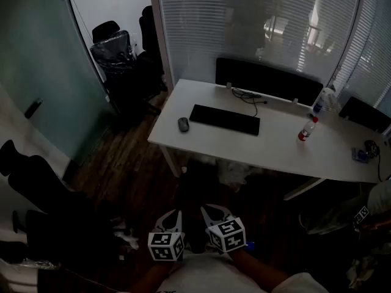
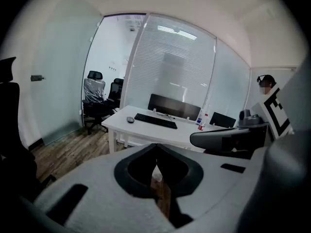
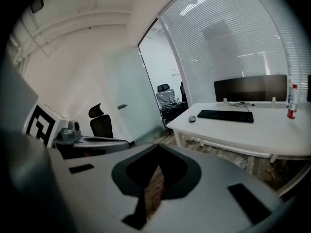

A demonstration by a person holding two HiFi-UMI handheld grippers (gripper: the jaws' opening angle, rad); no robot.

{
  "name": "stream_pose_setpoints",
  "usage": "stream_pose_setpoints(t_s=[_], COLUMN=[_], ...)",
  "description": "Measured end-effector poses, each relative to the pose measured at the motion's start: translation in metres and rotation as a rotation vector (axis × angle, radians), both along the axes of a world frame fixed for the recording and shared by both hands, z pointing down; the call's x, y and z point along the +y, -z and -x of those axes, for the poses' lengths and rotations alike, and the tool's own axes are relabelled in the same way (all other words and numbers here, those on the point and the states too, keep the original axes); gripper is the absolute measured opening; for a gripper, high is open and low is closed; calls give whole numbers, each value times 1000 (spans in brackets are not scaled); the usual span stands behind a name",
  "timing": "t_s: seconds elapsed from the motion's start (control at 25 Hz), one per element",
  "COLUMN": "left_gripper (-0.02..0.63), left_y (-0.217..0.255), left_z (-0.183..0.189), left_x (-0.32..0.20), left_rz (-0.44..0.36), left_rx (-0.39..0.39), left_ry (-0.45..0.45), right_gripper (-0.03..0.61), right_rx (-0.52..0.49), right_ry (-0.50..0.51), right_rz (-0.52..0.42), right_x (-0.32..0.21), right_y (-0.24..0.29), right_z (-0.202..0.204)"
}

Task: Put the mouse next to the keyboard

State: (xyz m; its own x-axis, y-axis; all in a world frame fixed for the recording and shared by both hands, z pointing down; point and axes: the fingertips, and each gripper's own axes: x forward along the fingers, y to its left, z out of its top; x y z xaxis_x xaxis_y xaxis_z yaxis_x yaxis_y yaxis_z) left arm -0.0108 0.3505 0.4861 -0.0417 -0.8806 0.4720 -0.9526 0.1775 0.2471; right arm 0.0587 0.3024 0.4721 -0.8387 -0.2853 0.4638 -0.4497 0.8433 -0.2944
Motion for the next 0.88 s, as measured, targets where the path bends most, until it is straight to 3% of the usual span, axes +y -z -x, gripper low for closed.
stream_pose_setpoints(t_s=[0.24,0.48,0.88], left_gripper=[5,5,5], left_y=[-5,-16,-18], left_z=[-6,10,107], left_x=[-13,-39,-147], left_rz=[9,21,-5], left_rx=[-3,8,13], left_ry=[9,13,-32], right_gripper=[3,3,3], right_rx=[7,18,29], right_ry=[7,4,-56], right_rz=[14,30,10], right_x=[-12,-39,-143], right_y=[-10,-23,-25], right_z=[-6,9,97])
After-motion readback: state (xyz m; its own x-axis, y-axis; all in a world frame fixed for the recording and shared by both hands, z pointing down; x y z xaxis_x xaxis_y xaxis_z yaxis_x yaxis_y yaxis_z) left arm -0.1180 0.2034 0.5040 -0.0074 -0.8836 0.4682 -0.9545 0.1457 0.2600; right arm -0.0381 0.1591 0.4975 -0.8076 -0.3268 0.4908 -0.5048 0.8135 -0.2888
